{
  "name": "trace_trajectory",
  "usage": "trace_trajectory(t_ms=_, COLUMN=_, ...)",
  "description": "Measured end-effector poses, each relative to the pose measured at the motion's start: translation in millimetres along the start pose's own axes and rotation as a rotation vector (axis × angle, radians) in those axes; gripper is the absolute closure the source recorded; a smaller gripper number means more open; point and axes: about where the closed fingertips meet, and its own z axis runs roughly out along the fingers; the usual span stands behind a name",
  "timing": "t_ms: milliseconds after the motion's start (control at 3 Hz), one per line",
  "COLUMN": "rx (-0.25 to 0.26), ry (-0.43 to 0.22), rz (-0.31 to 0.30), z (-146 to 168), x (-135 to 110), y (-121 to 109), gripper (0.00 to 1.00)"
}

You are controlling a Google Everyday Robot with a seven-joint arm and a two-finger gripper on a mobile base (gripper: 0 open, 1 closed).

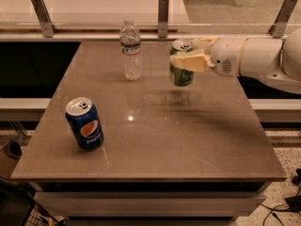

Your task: Move green can near pepsi can

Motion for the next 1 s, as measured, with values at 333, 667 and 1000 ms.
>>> trace_trajectory(t_ms=333, rx=-0.012, ry=-0.014, rz=-0.025, z=6, x=-2, y=43, gripper=1.00)
trace_trajectory(t_ms=667, rx=-0.018, ry=-0.038, rz=-0.035, z=10, x=0, y=89, gripper=1.00)
trace_trajectory(t_ms=1000, rx=-0.003, ry=-0.072, rz=-0.012, z=9, x=13, y=133, gripper=1.00)
